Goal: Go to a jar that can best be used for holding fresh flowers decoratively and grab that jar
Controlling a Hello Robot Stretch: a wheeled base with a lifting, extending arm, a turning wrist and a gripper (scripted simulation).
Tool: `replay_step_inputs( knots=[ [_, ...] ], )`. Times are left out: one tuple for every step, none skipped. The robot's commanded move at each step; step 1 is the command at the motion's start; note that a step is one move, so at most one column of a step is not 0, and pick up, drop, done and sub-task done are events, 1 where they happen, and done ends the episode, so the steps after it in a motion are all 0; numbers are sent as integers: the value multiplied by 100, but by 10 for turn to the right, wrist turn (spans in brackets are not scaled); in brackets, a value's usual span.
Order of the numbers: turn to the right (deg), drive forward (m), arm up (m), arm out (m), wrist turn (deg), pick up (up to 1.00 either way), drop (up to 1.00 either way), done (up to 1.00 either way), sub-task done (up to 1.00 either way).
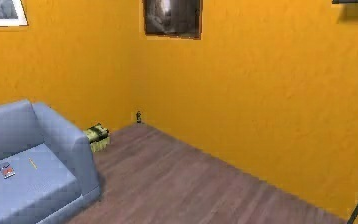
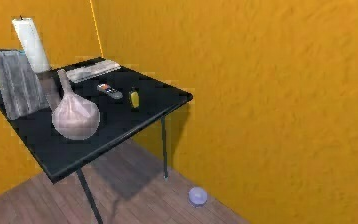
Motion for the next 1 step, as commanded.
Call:
replay_step_inputs(
  knots=[
    [-240,0,0,0,0,0,0,0,0]
  ],
)
